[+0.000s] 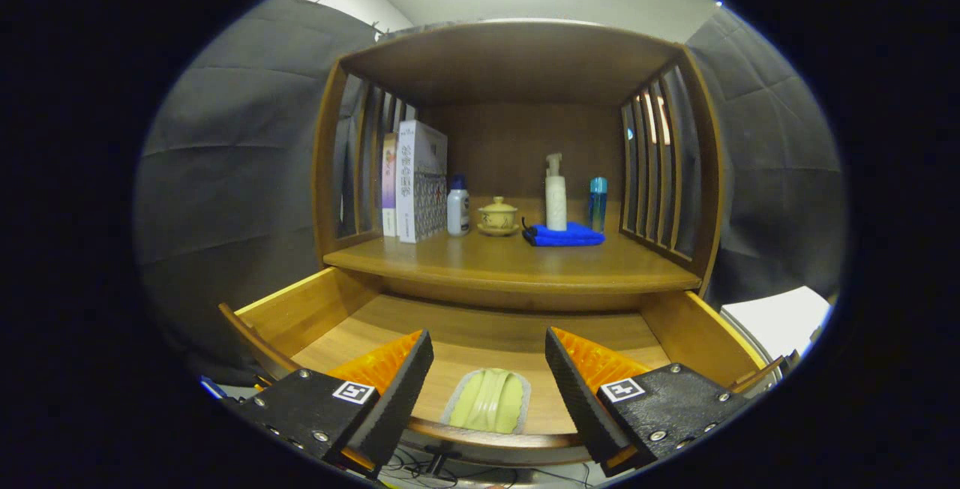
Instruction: Pull open the drawer, take out the items inside it, and place them on the countertop above the cabinet.
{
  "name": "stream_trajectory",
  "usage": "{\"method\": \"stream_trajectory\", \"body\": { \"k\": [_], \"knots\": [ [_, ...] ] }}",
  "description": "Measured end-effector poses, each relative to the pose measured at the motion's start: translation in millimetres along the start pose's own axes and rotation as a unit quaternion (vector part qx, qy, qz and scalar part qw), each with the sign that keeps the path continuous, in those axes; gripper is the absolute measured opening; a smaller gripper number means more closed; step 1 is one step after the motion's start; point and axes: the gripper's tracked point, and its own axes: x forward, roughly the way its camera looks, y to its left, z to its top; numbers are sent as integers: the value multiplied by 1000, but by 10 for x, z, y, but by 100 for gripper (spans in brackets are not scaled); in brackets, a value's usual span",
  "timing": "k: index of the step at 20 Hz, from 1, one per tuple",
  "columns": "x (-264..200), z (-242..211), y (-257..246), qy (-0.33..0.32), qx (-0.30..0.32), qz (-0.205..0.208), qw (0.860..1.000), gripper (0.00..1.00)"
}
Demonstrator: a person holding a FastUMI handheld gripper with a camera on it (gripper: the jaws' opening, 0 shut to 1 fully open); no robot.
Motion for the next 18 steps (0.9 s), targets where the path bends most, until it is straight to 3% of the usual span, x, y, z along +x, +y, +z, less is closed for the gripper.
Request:
{"method": "stream_trajectory", "body": {
  "k": [4, 8, 12, 16, 18],
  "knots": [
    [203, -76, -21, 61, 13, 15, 998, 94],
    [336, -228, 8, 146, 57, 39, 987, 94],
    [431, -252, -119, 178, 62, 26, 982, 93],
    [459, -459, -3, 243, 93, 58, 964, 94],
    [469, -565, -23, 262, 102, 54, 958, 91]
  ]
}}
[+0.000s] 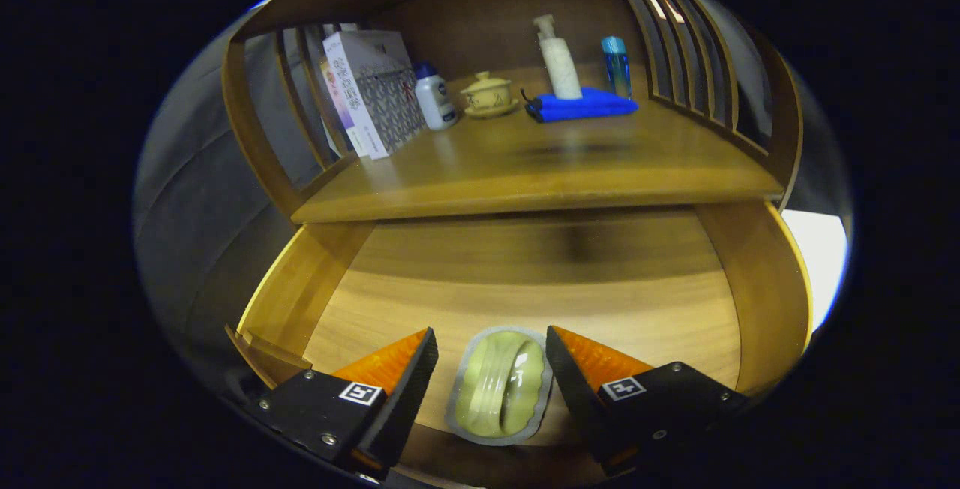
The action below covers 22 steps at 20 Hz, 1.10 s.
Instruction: Pull open the drawer, take out the items inside it, and place them on the countertop above the cabinet.
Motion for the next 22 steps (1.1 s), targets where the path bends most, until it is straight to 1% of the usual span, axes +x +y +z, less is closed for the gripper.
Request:
{"method": "stream_trajectory", "body": {
  "k": [1, 3, 4, 5, 6, 9, 14, 17, 22],
  "knots": [
    [20, -39, -8, 8, 2, -3, 1000, 89],
    [46, -106, -17, 21, 3, -5, 1000, 82],
    [51, -125, -27, 27, 2, -7, 1000, 76],
    [62, -121, -28, 26, 3, -8, 1000, 73],
    [66, -118, -29, 27, 5, -8, 1000, 67],
    [105, -170, -49, 41, 8, -11, 999, 56],
    [104, -154, -41, 34, 0, -8, 999, 28],
    [89, -173, -24, 24, -18, -7, 1000, 25],
    [23, -79, -3, -4, -27, -10, 1000, 25]
  ]
}}
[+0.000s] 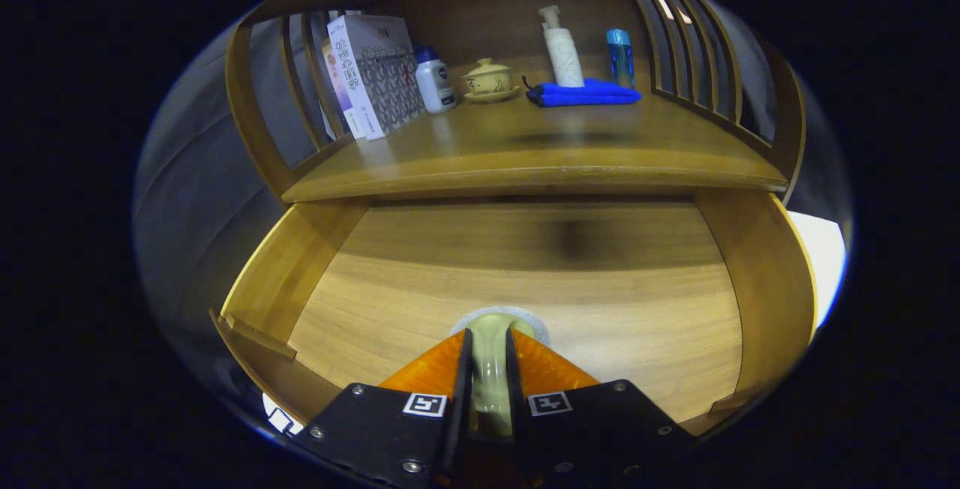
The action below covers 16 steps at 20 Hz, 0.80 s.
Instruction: Pull open the drawer, take out the items inside it, and place them on the countertop above the cabinet.
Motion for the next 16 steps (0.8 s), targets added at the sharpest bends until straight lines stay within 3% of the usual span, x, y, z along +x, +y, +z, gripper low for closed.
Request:
{"method": "stream_trajectory", "body": {
  "k": [16],
  "knots": [
    [-537, 722, 200, -118, -16, 18, 993, 25]
  ]
}}
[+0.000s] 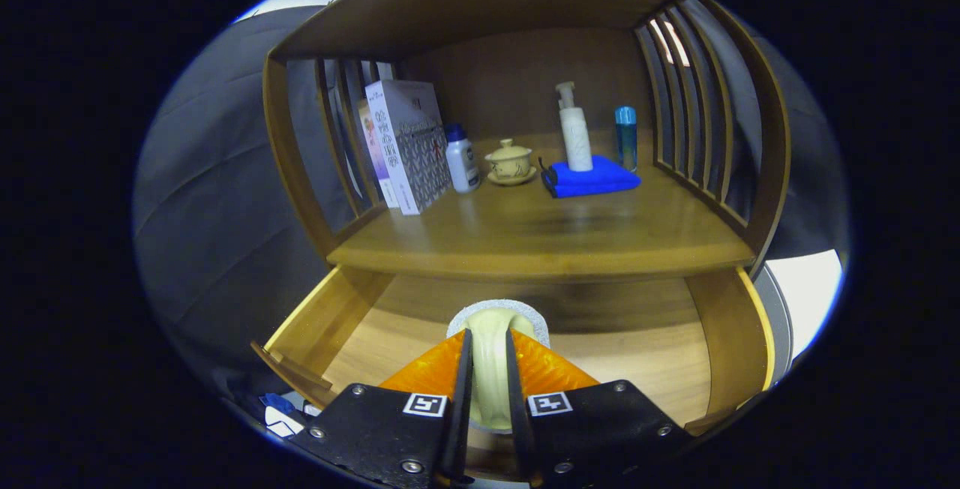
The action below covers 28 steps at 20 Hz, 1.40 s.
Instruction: Pull open the drawer, take out the items inside it, and place them on the countertop above the cabinet.
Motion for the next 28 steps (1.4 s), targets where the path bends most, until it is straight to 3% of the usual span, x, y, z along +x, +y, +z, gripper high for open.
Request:
{"method": "stream_trajectory", "body": {
  "k": [13, 22, 28],
  "knots": [
    [68, 768, -132, -52, 33, -14, 998, 25],
    [528, 1251, -353, -58, 51, -41, 996, 25],
    [893, 1314, -415, -62, 55, -49, 995, 26]
  ]
}}
